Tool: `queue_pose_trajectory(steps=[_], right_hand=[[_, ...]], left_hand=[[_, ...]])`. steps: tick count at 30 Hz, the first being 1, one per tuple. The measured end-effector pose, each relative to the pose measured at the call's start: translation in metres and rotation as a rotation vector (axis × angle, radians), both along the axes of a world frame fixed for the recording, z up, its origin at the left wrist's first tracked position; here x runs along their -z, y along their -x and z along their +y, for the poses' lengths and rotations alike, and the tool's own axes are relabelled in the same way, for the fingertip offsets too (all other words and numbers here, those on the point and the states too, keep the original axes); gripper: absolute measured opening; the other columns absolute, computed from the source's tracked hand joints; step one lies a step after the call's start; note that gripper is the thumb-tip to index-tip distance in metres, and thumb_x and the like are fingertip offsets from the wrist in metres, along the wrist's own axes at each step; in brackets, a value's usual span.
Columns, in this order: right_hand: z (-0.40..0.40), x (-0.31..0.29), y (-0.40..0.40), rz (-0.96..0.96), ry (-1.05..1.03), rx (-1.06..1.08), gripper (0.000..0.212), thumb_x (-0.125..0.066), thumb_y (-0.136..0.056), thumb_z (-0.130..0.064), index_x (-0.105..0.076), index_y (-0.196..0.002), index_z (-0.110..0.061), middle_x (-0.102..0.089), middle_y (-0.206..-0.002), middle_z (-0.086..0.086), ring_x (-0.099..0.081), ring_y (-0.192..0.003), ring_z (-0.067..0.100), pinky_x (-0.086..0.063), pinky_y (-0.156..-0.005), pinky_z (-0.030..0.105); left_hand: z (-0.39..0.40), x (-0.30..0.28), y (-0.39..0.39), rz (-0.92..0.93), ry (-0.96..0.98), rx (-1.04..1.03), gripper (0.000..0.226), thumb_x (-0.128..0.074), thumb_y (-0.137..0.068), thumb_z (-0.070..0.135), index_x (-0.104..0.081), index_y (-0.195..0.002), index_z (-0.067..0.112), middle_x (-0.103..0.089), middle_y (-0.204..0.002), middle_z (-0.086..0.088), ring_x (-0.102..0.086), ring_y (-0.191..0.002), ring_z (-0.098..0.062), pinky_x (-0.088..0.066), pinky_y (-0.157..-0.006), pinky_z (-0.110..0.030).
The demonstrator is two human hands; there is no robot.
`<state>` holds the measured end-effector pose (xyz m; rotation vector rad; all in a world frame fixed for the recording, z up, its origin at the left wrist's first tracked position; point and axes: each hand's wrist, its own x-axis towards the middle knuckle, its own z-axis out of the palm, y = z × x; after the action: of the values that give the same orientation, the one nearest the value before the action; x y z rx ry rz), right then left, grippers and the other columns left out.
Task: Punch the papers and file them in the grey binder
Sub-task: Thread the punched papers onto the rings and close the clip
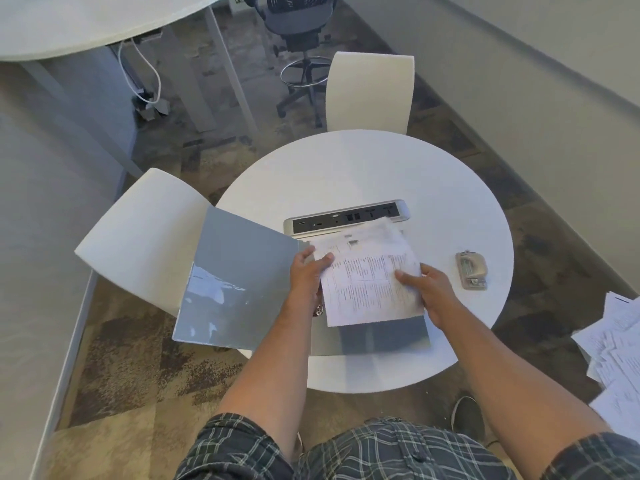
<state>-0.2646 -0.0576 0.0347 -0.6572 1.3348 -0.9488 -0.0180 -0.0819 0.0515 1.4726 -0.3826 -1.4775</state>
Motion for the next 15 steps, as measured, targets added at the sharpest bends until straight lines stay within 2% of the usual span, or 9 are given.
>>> queue_pose_trajectory(steps=[3, 5, 8, 10, 12, 14, 15], right_hand=[[0.001, 0.006, -0.014, 0.186, -0.06, -0.098, 0.035, -0.08, -0.086, -0.029, -0.069, -0.107, -0.003, -0.077, -0.103, 0.009, -0.075, -0.078, 0.022, -0.057, -0.057, 0.027], [-0.001, 0.007, -0.024, 0.301, -0.08, -0.143, 0.045, -0.082, -0.084, -0.035, -0.064, -0.112, -0.005, -0.074, -0.108, 0.008, -0.071, -0.078, 0.018, -0.053, -0.055, 0.025], [-0.005, 0.007, -0.038, 0.486, -0.11, -0.228, 0.069, -0.088, -0.076, -0.038, -0.05, -0.13, -0.017, -0.058, -0.119, 0.001, -0.064, -0.096, 0.021, -0.05, -0.076, 0.033], [-0.005, 0.008, -0.047, 0.556, -0.03, -0.274, 0.073, -0.089, -0.073, -0.038, -0.05, -0.133, -0.024, -0.055, -0.122, -0.001, -0.061, -0.105, 0.022, -0.048, -0.088, 0.035], [-0.006, 0.003, -0.056, 0.487, 0.122, -0.282, 0.054, -0.085, -0.078, -0.035, -0.061, -0.126, -0.029, -0.062, -0.122, -0.005, -0.065, -0.106, 0.018, -0.05, -0.087, 0.032], [-0.006, -0.011, -0.066, 0.3, 0.214, -0.308, 0.034, -0.078, -0.087, -0.035, -0.069, -0.12, -0.029, -0.071, -0.117, -0.002, -0.071, -0.101, 0.017, -0.053, -0.085, 0.031], [-0.006, -0.017, -0.072, 0.217, 0.227, -0.32, 0.031, -0.074, -0.092, -0.036, -0.069, -0.121, -0.028, -0.074, -0.115, -0.001, -0.073, -0.098, 0.016, -0.055, -0.085, 0.034]], left_hand=[[-0.002, -0.012, -0.006, -0.116, 0.086, -0.03, 0.058, -0.078, -0.08, -0.004, -0.053, -0.126, 0.022, -0.069, -0.119, -0.022, -0.072, -0.091, -0.036, -0.059, -0.084, -0.053], [-0.002, -0.018, -0.009, -0.231, 0.163, 0.004, 0.061, -0.074, -0.082, -0.006, -0.049, -0.131, 0.022, -0.072, -0.11, -0.017, -0.072, -0.088, -0.031, -0.059, -0.083, -0.047], [0.0, -0.031, -0.008, -0.457, 0.259, 0.085, 0.062, -0.069, -0.081, 0.003, -0.049, -0.134, 0.028, -0.072, -0.095, -0.006, -0.068, -0.078, -0.021, -0.058, -0.071, -0.034], [0.002, -0.041, -0.004, -0.63, 0.282, 0.131, 0.062, -0.066, -0.082, 0.006, -0.049, -0.135, 0.033, -0.07, -0.091, -0.002, -0.064, -0.07, -0.013, -0.051, -0.059, -0.019], [0.006, -0.051, 0.003, -0.743, 0.311, 0.185, 0.065, -0.063, -0.083, 0.006, -0.046, -0.14, 0.034, -0.065, -0.088, -0.004, -0.06, -0.067, -0.013, -0.046, -0.052, -0.013], [0.01, -0.059, 0.011, -0.82, 0.343, 0.258, 0.07, -0.061, -0.085, 0.008, -0.04, -0.146, 0.035, -0.059, -0.084, -0.002, -0.057, -0.068, -0.013, -0.045, -0.055, -0.014], [0.013, -0.06, 0.016, -0.845, 0.355, 0.285, 0.071, -0.061, -0.086, 0.01, -0.038, -0.148, 0.035, -0.059, -0.085, 0.001, -0.057, -0.07, -0.01, -0.047, -0.06, -0.016]])
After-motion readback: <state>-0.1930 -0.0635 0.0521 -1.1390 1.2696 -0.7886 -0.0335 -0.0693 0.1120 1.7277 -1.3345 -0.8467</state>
